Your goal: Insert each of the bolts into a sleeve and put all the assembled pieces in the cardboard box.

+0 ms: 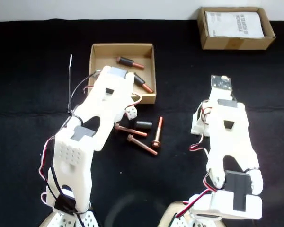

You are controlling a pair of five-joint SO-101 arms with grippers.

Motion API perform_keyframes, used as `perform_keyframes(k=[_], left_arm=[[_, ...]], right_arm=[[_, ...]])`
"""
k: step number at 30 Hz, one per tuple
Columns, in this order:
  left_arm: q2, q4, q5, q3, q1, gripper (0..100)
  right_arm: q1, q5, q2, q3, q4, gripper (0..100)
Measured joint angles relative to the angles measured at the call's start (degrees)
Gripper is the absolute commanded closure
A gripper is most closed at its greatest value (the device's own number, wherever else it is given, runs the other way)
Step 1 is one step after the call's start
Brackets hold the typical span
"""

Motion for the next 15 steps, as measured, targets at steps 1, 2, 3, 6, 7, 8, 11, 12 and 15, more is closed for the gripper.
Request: perform_keyframes(k=[1, 2, 3, 6, 7, 8, 11, 12, 15], left_arm=[[0.4, 0.0, 0.0, 0.0, 0.3, 79], [0.7, 0.0, 0.0, 0.0, 0.6, 81], [0.9, 0.0, 0.0, 0.0, 1.0, 84], [0.9, -0.2, 0.7, -0.2, 1.8, 100], [0.9, -0.8, 0.9, -0.2, 2.2, 99], [0.9, -1.4, 0.9, -0.2, 2.6, 97], [1.4, -1.8, 0.0, -1.0, 2.7, 99], [1.5, -1.8, -0.1, -1.6, 2.7, 99], [1.6, -1.8, -0.1, -4.0, 2.0, 99]], right_arm=[[0.0, 0.0, 0.1, -0.1, 0.0, 99.0], [0.0, 0.0, 0.2, -0.2, 0.0, 99.0], [0.0, 0.0, 0.2, -0.4, 0.0, 99.0], [0.0, 0.0, 0.2, -1.3, 0.0, 99.0], [0.0, 0.0, 0.2, -1.4, 0.0, 99.0], [0.0, 0.0, 0.2, -1.4, 0.0, 99.0], [0.0, 0.0, 0.2, -1.4, 0.0, 99.0], [0.0, 0.0, 0.2, -1.4, 0.0, 99.0], [0.4, 0.0, 0.2, -1.4, 0.0, 99.0]])
